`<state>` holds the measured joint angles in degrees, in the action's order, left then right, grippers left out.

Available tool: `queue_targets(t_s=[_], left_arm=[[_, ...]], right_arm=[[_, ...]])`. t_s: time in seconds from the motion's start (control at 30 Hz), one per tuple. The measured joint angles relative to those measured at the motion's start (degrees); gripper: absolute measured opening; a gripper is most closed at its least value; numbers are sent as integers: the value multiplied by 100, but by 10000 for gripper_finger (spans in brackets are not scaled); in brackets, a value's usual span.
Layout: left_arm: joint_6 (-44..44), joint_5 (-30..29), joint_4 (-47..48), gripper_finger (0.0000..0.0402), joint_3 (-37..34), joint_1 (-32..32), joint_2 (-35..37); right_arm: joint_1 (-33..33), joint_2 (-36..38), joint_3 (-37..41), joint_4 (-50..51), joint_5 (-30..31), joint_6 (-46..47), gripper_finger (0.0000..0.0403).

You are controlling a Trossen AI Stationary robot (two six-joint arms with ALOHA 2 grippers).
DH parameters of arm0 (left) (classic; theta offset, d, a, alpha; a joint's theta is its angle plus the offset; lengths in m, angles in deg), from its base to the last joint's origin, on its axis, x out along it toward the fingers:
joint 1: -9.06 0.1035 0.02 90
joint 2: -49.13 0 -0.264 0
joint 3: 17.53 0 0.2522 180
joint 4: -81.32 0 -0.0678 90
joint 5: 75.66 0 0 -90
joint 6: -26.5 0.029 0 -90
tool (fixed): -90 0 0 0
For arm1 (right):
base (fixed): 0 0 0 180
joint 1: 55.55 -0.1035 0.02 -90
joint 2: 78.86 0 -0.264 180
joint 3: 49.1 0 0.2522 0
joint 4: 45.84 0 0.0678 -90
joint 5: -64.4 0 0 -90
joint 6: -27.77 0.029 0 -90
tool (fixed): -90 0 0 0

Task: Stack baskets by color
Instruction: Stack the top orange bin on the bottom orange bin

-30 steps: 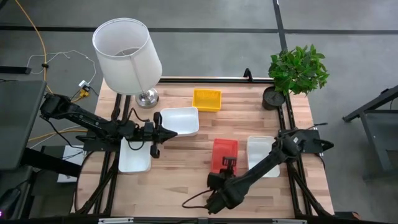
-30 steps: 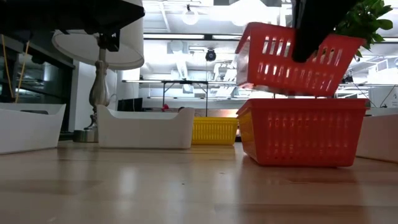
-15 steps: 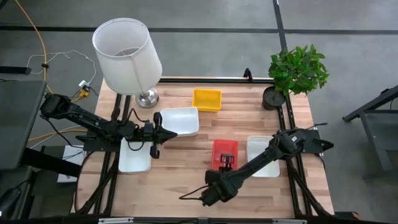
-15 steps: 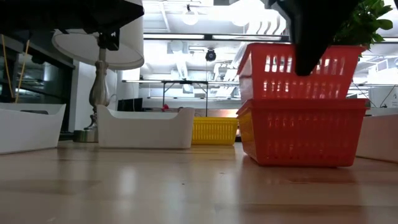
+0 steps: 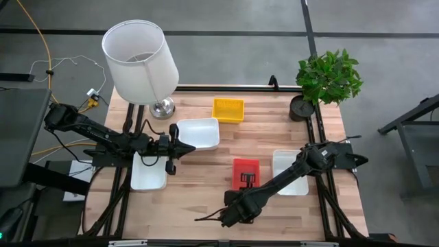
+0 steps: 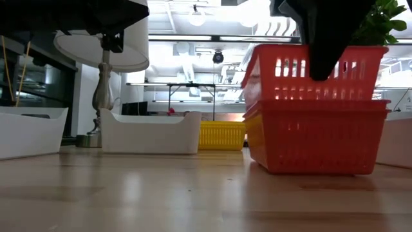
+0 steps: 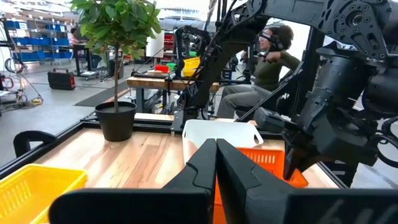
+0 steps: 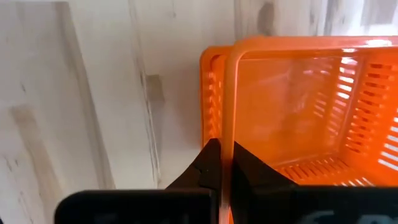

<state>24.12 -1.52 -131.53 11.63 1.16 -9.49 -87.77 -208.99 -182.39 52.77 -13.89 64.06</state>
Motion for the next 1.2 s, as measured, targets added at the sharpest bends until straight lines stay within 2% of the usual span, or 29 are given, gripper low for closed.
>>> queue_targets(t_s=[0.53,0.63,0.93,1.07,1.2], left_arm=[[-1,2,4,0,0,0,-1],[-1,1,4,0,0,0,0],[1,2,16,0,0,-2,0],[1,2,54,0,0,-2,-1],[1,3,98,0,3,-2,1]], right_arm=[[39,0,2,-45,-108,-33,5],[39,0,2,-43,-104,-35,33],[74,0,-254,341,52,-336,176],[55,91,-448,498,525,-438,202],[-11,290,-405,504,856,-354,205]])
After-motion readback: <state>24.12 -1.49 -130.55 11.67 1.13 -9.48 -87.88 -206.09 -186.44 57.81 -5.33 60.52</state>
